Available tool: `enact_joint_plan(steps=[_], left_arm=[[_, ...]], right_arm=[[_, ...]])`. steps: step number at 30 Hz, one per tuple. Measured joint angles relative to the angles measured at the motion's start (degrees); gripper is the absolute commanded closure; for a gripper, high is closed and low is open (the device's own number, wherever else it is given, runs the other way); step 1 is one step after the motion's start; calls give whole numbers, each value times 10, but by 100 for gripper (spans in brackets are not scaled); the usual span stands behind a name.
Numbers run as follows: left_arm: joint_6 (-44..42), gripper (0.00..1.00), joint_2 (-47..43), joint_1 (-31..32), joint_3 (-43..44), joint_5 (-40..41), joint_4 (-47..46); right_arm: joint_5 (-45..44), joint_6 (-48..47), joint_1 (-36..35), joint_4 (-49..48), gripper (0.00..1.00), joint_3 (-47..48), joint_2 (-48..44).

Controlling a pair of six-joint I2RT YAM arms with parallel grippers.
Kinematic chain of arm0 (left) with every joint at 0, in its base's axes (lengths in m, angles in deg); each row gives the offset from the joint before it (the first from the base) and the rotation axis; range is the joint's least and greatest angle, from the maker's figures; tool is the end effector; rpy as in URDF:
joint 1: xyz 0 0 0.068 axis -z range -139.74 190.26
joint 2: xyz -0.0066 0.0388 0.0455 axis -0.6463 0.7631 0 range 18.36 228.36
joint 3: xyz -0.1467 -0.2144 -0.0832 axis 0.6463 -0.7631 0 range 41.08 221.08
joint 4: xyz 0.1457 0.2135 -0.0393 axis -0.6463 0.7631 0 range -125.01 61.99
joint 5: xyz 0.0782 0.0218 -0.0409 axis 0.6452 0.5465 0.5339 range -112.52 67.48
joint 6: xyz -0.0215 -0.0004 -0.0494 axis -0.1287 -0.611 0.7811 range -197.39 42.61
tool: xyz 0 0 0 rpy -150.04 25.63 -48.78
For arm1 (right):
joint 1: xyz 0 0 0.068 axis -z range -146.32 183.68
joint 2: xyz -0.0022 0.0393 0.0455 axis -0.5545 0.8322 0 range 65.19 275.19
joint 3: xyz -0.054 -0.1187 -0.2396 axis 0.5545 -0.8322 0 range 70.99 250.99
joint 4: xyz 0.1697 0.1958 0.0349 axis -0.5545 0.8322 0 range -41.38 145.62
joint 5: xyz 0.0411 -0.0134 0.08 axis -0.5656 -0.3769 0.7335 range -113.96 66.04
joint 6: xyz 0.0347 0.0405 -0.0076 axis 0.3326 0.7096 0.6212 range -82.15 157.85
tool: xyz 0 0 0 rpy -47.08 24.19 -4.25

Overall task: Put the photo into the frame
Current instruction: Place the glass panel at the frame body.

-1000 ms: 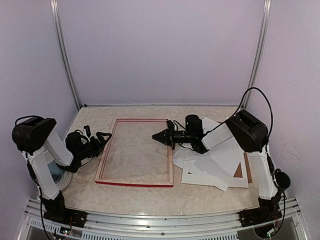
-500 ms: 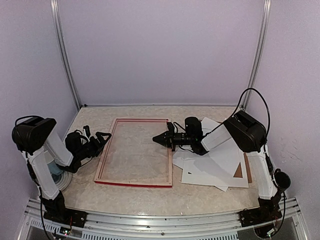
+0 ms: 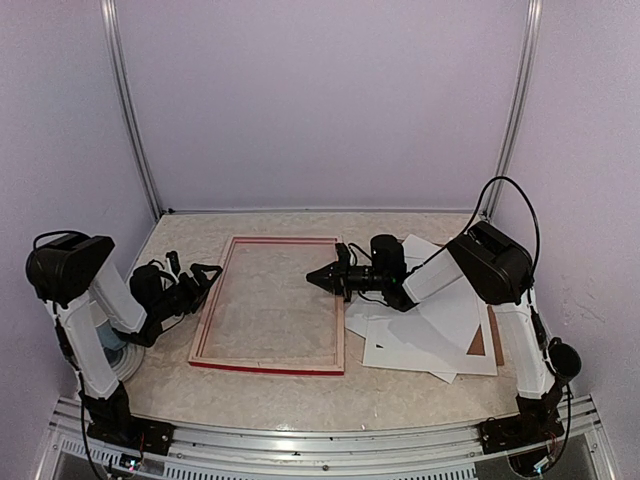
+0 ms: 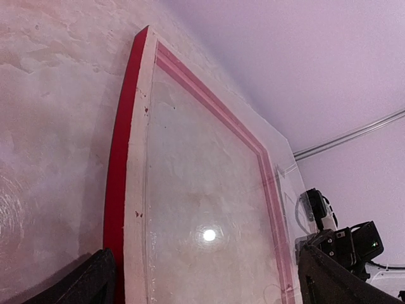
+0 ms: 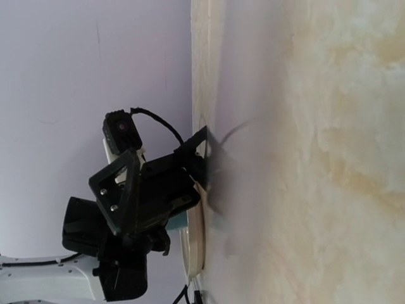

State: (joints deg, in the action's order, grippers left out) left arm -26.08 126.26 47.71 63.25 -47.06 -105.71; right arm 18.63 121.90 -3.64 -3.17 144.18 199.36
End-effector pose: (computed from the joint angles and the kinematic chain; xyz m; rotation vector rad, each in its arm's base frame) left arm 0.2776 -0.0513 0.0973 -0.4224 1.9105 -1.0918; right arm 0.3624 0.3065 0.1017 0.1984 2.2613 2.0105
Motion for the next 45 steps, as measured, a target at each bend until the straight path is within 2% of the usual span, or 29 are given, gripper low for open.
enact_joint_plan(steps=[35, 45], left_arm=[[25, 1, 23, -3, 0, -6, -47], [27, 1, 29, -4, 0, -5, -57]], right_arm=[[-26, -4, -4, 26, 100, -9, 0], [-29, 21, -6, 23, 100, -7, 0]])
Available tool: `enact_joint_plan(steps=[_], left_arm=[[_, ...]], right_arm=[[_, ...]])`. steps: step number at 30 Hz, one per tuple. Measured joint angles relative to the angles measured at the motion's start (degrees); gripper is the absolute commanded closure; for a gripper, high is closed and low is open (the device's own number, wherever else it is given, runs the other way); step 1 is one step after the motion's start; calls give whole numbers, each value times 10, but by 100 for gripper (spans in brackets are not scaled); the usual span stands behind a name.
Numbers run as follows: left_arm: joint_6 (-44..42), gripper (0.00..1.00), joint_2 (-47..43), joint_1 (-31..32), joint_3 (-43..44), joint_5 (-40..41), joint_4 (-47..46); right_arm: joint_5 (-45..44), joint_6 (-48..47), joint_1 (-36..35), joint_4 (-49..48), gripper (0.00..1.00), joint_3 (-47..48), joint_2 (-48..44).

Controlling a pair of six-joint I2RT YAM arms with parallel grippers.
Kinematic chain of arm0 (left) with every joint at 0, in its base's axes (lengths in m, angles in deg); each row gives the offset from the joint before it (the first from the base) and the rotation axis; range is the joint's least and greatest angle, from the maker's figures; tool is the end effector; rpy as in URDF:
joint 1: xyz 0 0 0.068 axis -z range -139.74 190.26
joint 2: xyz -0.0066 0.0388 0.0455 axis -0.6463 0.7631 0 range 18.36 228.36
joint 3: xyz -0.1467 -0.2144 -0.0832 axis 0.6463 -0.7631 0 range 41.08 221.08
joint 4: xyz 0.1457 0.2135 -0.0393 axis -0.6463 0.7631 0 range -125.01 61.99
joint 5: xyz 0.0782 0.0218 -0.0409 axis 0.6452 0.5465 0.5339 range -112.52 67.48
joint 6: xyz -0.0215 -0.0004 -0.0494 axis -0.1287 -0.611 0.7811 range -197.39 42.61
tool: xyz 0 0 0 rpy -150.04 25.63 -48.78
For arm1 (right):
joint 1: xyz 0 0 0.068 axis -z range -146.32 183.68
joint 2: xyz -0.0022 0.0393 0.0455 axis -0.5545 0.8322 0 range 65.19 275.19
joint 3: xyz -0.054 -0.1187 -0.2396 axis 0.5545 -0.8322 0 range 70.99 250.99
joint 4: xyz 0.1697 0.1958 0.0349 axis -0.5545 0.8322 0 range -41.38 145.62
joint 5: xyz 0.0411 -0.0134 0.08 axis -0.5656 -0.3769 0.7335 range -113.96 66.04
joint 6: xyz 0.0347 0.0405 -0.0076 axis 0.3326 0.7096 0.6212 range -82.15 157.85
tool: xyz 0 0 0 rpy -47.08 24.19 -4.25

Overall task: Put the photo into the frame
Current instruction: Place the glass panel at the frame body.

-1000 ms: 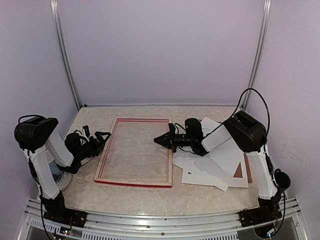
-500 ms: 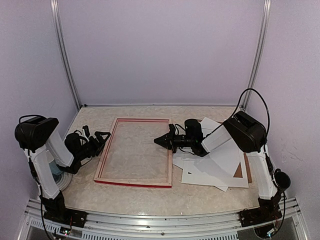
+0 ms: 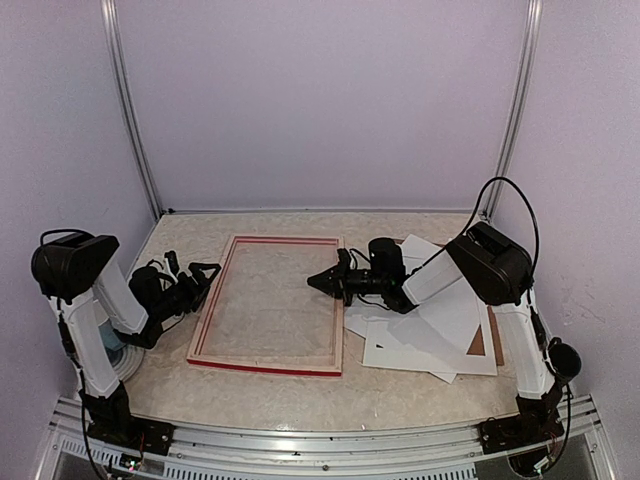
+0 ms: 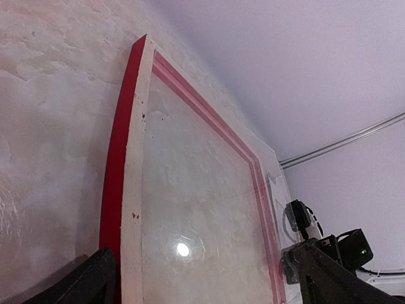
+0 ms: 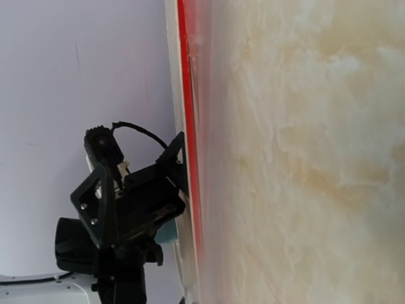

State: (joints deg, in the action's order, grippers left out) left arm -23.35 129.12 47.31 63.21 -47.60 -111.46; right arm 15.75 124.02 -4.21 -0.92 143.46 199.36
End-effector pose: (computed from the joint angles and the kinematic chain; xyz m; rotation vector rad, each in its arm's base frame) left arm 0.2792 -0.0498 0.0945 -0.4413 1.8635 -1.1341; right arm 0.3585 0.3077 0.0942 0.3198 2.3080 1.9743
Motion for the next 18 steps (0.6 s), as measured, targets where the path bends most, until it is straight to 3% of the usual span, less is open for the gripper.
enact_joint_plan(steps=[18], left_arm=[[2, 1, 3, 0, 0, 1, -7]], right_arm=[[-4, 41, -4, -24, 100, 0, 3]])
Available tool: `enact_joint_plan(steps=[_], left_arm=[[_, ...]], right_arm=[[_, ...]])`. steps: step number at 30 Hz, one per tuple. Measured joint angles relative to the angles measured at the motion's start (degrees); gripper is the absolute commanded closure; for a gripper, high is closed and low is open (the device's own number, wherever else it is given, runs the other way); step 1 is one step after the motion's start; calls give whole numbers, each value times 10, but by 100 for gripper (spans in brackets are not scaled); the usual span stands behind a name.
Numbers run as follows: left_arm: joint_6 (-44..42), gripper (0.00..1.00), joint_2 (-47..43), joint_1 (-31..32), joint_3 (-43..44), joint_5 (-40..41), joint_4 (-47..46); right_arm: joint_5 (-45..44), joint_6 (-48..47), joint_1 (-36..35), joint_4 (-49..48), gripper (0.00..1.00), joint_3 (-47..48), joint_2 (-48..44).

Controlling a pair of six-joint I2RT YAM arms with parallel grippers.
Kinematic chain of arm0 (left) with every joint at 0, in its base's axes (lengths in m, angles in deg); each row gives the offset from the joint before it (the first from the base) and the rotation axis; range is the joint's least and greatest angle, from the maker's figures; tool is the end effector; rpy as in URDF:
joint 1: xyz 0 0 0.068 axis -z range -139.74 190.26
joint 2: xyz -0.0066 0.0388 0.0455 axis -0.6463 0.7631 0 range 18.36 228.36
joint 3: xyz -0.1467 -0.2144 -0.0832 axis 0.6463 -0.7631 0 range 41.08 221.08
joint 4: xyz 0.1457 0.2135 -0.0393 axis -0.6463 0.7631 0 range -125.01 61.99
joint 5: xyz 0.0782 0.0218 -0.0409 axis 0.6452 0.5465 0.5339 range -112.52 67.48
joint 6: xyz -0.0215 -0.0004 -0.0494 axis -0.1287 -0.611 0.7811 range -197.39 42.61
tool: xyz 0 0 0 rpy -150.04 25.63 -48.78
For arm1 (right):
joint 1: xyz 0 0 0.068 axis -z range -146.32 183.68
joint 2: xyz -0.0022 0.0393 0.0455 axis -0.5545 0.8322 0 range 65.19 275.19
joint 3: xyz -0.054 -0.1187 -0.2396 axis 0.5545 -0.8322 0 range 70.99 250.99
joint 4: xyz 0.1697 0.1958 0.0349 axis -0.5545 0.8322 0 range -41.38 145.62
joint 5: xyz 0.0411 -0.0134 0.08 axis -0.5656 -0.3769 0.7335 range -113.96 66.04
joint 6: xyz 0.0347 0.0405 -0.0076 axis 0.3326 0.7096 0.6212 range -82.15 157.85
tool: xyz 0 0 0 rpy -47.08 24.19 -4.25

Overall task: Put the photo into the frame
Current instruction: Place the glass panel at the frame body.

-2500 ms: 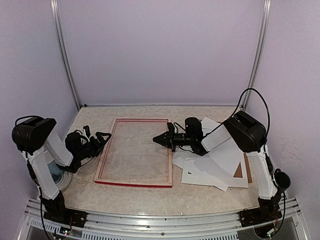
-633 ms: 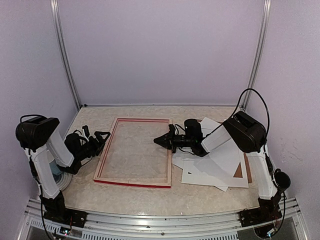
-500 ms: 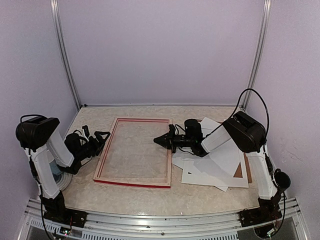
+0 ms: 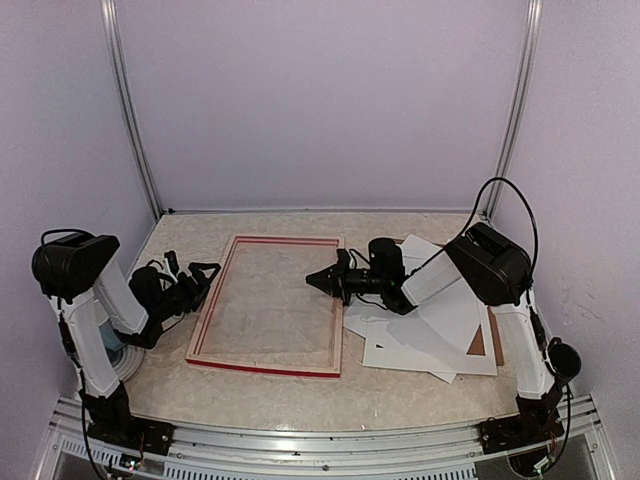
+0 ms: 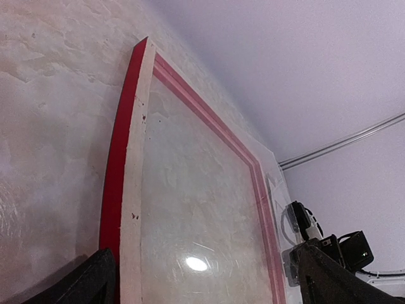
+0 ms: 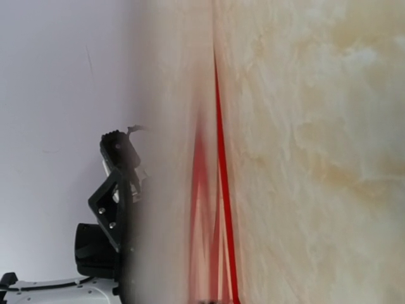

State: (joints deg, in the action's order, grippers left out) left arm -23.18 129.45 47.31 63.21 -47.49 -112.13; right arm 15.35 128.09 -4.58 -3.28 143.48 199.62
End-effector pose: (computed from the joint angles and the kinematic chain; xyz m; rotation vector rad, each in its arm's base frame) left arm 0.2793 -0.0498 0.0942 -0.4422 1.8573 -1.1354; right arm 0.3574 0.3105 0.0963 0.3760 2.2905 2.0246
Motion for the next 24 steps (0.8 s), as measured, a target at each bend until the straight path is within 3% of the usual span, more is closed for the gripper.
enact_joint_plan(steps=[24], left_arm=[[0, 1, 0, 0, 0, 3, 0]], right_arm=[[-7, 36, -2, -2, 100, 0, -1]])
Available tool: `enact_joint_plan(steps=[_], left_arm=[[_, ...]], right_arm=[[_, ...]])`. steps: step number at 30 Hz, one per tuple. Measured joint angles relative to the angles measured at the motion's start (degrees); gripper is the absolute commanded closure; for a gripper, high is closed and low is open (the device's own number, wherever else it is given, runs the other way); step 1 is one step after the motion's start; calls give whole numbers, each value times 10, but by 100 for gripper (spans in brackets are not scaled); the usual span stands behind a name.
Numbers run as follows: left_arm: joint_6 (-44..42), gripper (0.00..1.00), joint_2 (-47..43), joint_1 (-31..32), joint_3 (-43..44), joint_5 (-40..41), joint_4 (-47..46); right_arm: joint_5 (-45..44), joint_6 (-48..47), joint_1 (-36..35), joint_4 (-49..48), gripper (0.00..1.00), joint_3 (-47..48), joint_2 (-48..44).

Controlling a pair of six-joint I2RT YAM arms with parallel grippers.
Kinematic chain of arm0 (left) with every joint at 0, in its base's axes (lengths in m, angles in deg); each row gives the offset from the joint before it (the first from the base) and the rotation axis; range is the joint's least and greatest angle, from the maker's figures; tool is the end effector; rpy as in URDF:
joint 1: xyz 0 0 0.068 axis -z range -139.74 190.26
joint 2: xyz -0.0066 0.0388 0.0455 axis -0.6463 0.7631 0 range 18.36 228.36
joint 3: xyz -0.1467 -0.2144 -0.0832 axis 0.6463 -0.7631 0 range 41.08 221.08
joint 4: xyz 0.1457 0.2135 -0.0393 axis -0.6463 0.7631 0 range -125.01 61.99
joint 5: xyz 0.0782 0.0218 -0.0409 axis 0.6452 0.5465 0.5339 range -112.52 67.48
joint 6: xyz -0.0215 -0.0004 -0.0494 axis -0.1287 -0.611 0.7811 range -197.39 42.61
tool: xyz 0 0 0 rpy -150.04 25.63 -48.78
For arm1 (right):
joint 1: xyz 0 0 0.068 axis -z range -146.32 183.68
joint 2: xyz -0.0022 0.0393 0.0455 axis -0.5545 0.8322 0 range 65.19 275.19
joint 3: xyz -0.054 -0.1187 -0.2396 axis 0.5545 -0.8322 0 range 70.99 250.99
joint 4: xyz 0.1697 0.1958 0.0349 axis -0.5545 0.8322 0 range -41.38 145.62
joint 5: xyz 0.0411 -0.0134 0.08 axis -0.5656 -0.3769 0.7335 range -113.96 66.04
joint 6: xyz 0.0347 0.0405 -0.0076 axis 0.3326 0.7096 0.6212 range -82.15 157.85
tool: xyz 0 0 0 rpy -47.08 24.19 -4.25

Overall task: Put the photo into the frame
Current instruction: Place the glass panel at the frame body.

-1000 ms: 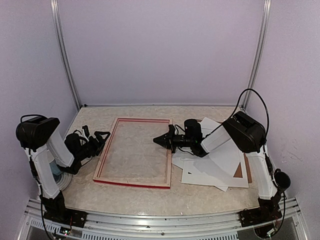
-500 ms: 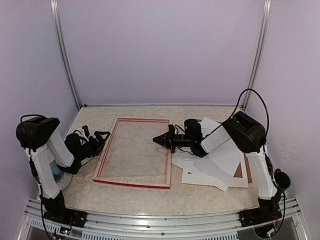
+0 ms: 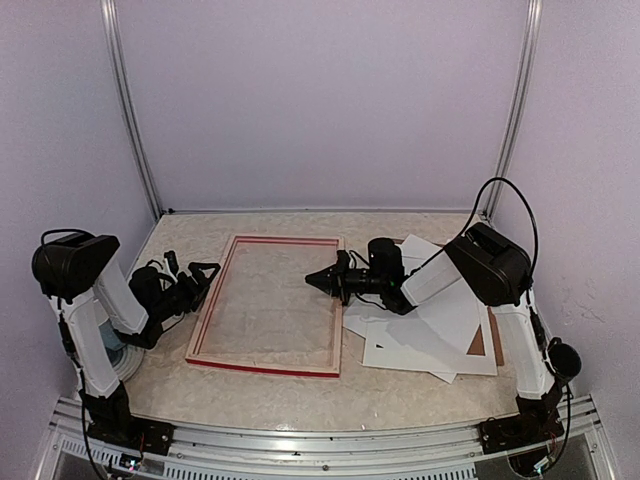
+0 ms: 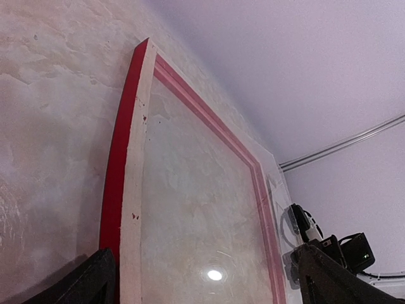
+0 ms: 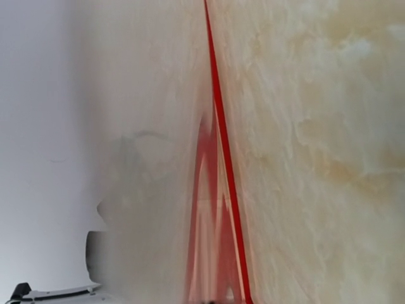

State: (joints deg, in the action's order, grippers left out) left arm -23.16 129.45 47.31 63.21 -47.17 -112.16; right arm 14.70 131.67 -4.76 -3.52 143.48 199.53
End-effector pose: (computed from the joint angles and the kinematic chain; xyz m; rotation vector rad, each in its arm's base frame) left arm 0.2795 -0.0496 0.0942 -0.4463 1.8550 -1.1309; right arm 0.3569 0.3116 0.0974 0.4552 2.2963 2.0503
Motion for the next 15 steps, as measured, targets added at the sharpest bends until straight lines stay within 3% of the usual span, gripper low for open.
enact_joint_plan(steps=[15], left_arm=[[0, 1, 3, 0, 0, 4, -7]], right_arm=[[-11, 21, -6, -3, 100, 10, -13]])
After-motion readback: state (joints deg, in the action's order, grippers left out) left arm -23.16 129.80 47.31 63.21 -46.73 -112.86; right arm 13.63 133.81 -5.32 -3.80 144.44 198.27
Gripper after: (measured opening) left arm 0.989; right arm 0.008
